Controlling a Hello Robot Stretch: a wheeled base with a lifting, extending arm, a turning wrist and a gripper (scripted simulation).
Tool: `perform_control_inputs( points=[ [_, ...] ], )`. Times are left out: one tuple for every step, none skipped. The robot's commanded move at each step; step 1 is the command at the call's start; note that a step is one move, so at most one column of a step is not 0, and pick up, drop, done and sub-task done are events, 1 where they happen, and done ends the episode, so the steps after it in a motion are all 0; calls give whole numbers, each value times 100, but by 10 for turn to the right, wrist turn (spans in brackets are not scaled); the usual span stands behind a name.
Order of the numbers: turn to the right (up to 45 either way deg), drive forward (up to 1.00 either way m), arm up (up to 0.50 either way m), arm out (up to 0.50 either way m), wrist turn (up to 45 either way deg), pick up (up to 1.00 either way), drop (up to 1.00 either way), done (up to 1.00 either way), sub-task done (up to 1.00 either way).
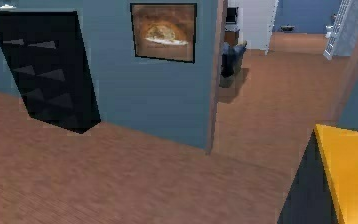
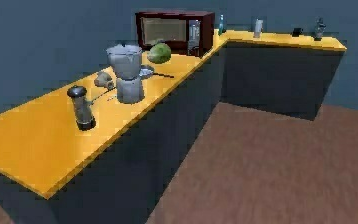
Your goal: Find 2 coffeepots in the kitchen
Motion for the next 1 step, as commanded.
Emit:
perform_control_inputs(
  points=[
    [0,35,0,0,0,0,0,0,0]
  ],
)
